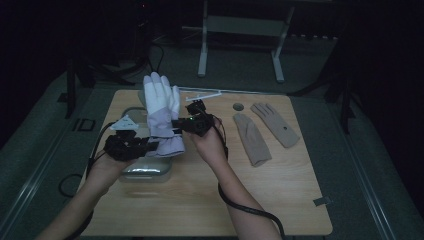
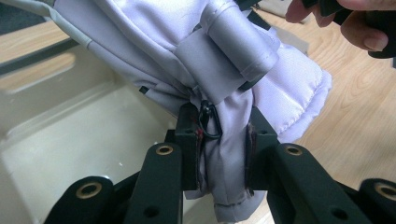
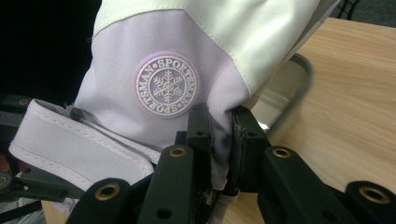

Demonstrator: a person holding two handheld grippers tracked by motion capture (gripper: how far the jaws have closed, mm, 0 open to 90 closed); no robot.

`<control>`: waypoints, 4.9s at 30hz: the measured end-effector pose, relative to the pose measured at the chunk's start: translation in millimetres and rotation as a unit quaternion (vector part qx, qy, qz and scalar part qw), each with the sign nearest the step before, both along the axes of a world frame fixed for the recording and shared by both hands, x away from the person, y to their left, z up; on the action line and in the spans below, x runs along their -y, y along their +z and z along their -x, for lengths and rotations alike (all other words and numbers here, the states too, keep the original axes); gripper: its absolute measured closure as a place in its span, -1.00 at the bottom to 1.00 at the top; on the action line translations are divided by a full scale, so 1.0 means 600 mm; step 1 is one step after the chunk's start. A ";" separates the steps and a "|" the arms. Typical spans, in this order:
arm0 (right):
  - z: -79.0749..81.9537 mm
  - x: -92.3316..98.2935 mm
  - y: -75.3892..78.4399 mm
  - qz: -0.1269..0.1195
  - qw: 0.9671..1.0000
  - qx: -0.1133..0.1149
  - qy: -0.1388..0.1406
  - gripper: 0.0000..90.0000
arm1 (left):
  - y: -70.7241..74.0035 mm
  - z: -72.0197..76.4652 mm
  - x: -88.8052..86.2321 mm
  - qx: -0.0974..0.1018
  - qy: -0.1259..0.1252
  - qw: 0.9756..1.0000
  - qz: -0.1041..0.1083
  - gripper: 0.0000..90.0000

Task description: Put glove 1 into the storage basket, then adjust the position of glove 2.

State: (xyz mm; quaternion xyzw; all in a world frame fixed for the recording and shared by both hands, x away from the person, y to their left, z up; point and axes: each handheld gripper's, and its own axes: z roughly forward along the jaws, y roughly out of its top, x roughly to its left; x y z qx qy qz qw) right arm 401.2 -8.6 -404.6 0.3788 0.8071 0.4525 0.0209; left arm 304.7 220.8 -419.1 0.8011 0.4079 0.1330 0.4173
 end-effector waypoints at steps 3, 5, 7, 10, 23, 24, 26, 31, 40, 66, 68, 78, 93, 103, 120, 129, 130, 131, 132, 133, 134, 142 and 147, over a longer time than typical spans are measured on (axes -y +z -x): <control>-0.001 -0.028 -0.004 0.003 1.000 -0.004 0.008 0.77 | -0.005 0.004 -0.023 -0.004 0.007 1.000 0.001 0.63; -0.001 -0.044 -0.009 0.005 1.000 -0.005 0.014 0.77 | -0.009 0.006 -0.036 -0.006 0.009 1.000 -0.001 0.63; -0.001 -0.064 -0.018 0.009 1.000 -0.011 0.019 0.78 | -0.015 0.008 -0.049 -0.011 0.012 1.000 -0.001 0.63; -0.001 -0.078 -0.028 0.012 1.000 -0.014 0.022 0.78 | -0.028 0.009 -0.068 -0.017 0.011 1.000 -0.005 0.62; -0.003 -0.114 -0.102 0.038 0.998 -0.050 0.016 0.78 | -0.101 -0.005 -0.102 -0.059 -0.007 0.998 0.001 0.62; -0.002 -0.115 -0.107 0.040 0.998 -0.052 0.016 0.78 | -0.106 -0.006 -0.103 -0.064 -0.010 0.998 0.000 0.62; -0.003 -0.116 -0.118 0.046 0.997 -0.060 0.015 0.78 | -0.113 -0.009 -0.103 -0.074 -0.011 0.997 -0.005 0.61; -0.004 -0.120 -0.138 0.060 0.995 -0.073 0.011 0.78 | -0.127 -0.013 -0.102 -0.088 -0.010 0.996 -0.009 0.60; -0.008 -0.116 -0.148 0.075 0.992 -0.099 0.003 0.79 | -0.129 -0.020 -0.095 -0.108 -0.008 0.994 -0.014 0.55; -0.011 -0.117 -0.139 0.106 0.993 -0.058 0.013 0.11 | -0.117 -0.005 -0.068 -0.034 0.029 0.999 0.013 -0.19; -0.010 -0.111 -0.128 0.099 0.994 -0.044 0.019 0.04 | -0.115 -0.003 -0.065 -0.031 0.030 0.999 0.016 -0.18; -0.001 -0.055 -0.087 0.079 0.996 -0.015 0.038 -0.50 | -0.110 0.010 -0.034 -0.015 0.018 0.999 0.038 -0.18; 0.011 0.058 -0.082 0.083 0.996 0.012 0.025 -0.59 | -0.104 0.025 0.040 -0.012 -0.023 0.998 0.059 -0.18; 0.020 0.133 -0.080 0.077 0.997 0.023 0.002 -0.59 | -0.110 0.032 0.105 -0.009 -0.054 0.996 0.066 -0.63; 0.028 0.243 -0.091 0.073 0.996 0.043 -0.033 -0.62 | -0.160 0.048 0.203 0.022 -0.092 0.993 0.067 -0.67; 0.035 0.298 -0.101 0.058 0.996 0.060 -0.042 -0.64 | -0.203 0.059 0.229 0.037 -0.106 0.992 0.055 -0.67; 0.034 0.305 -0.102 0.055 0.996 0.057 -0.043 -0.64 | -0.206 0.060 0.229 0.044 -0.107 0.992 0.049 -0.67; 0.034 0.311 -0.103 0.055 0.996 0.058 -0.048 -0.64 | -0.209 0.063 0.229 0.054 -0.107 0.991 0.050 -0.67; 0.033 0.317 -0.105 0.055 0.996 0.054 -0.049 -0.64 | -0.212 0.065 0.229 0.060 -0.106 0.991 0.051 -0.67; 0.031 0.323 -0.107 0.056 0.996 0.048 -0.051 -0.65 | -0.215 0.066 0.228 0.061 -0.107 0.991 0.050 -0.67; 0.030 0.329 -0.109 0.056 0.996 0.048 -0.055 -0.66 | -0.217 0.067 0.228 0.065 -0.109 0.991 0.053 -0.67; 0.020 0.359 -0.137 0.098 0.990 0.063 -0.077 -0.76 | -0.237 0.074 0.223 0.060 -0.109 0.991 0.043 -0.67; 0.000 0.383 -0.149 0.108 0.988 0.063 -0.095 -0.60 | -0.242 0.074 0.219 0.060 -0.098 0.992 0.045 -0.74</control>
